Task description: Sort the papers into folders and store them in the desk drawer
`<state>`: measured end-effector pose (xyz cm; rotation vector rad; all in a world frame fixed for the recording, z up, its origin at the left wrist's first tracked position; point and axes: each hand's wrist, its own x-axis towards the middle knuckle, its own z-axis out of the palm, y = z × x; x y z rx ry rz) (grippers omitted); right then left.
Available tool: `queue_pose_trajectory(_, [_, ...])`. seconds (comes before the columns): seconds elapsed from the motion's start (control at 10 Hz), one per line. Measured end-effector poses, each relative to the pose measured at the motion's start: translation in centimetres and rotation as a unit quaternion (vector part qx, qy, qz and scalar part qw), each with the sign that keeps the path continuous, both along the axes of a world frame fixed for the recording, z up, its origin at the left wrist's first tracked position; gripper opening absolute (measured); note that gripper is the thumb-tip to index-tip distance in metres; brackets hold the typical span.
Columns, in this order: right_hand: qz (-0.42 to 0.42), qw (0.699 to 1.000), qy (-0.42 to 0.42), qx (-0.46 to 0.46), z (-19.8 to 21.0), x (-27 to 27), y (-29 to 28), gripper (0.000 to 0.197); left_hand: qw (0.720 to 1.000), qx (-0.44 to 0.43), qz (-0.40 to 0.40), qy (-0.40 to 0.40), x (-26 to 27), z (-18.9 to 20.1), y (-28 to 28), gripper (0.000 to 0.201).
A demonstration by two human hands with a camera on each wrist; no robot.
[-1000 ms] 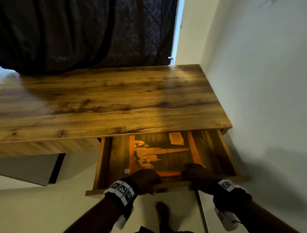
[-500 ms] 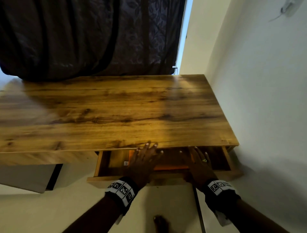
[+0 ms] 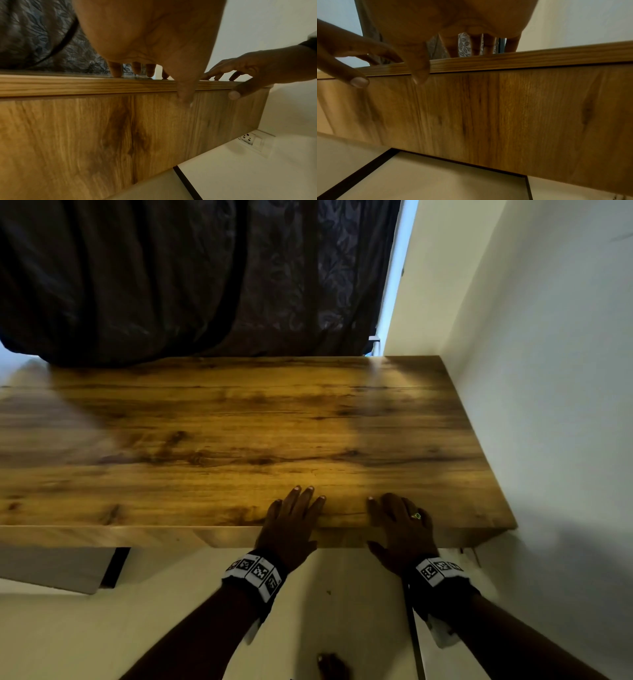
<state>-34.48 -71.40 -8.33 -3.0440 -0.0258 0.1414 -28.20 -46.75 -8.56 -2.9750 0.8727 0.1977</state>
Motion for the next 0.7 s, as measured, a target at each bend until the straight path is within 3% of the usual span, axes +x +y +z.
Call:
queue_pose_trajectory(0.3, [0.01, 0.999, 0.019, 0.03, 1.0, 2.5, 1.4, 0.091, 1.0, -0.006, -0.016, 0.026, 2.1, 1.6, 2.8, 0.085])
queue_pose_trajectory(0.7, [-0.013, 0.997, 0.05, 0.065, 3.5, 7.1, 12.8, 0.087, 0.999, -0.03, 0.013, 0.03, 6.4, 3.8, 12.8, 0.076])
